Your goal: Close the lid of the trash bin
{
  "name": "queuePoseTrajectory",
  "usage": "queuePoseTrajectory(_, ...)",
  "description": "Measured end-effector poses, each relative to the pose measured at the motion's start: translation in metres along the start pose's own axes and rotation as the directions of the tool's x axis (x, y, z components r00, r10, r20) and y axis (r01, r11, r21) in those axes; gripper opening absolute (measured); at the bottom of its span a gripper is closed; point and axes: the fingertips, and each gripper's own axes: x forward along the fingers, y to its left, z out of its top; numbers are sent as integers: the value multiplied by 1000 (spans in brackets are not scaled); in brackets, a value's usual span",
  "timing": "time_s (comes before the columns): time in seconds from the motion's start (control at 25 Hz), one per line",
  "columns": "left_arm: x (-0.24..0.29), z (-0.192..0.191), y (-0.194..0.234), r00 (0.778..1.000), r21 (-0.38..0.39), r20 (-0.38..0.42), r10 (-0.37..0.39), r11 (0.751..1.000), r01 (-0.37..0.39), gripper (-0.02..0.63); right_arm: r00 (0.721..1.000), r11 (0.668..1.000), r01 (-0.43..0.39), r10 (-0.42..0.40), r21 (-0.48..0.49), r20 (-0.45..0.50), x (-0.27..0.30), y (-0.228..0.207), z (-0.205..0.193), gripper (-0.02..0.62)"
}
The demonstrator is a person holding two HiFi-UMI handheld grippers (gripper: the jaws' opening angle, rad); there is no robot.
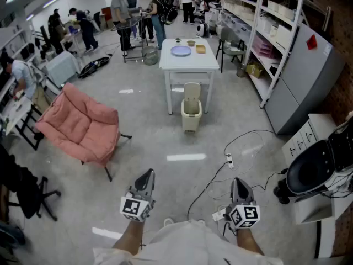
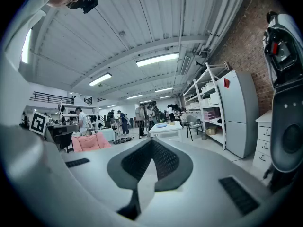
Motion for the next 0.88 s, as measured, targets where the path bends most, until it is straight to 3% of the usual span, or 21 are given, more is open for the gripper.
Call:
queuePoseTrajectory(0.52, -7, 0, 14, 1000, -19, -2, -10, 1000, 10, 25, 1000, 1000, -7, 7, 18, 3, 1, 16, -4, 17)
queuePoseTrajectory(0.68, -10, -12, 28, 999, -29, 5, -52, 998, 52, 27, 1000, 1000, -3, 3, 5, 17, 6, 27, -8, 24)
queuePoseTrajectory(0.76, -10, -21, 31, 996, -28, -17, -82, 996, 82, 34, 1000, 1000, -20, 20, -8, 14, 9, 34, -11, 83)
queuePoseTrajectory(0.8, -9, -23, 32, 995, -37, -28, -97, 995, 96, 100, 999, 999, -34, 34, -18, 7, 12, 37, -13, 141)
queuePoseTrajectory(0.84, -8, -24, 32, 993, -47, -35, -110, 993, 108, 230, 999, 998, -50, 50, -26, -3, 15, 41, -16, 217)
queuePoseTrajectory(0.88, -8, -25, 33, 992, -55, -39, -119, 992, 117, 298, 998, 997, -65, 65, -34, -16, 18, 45, -19, 319)
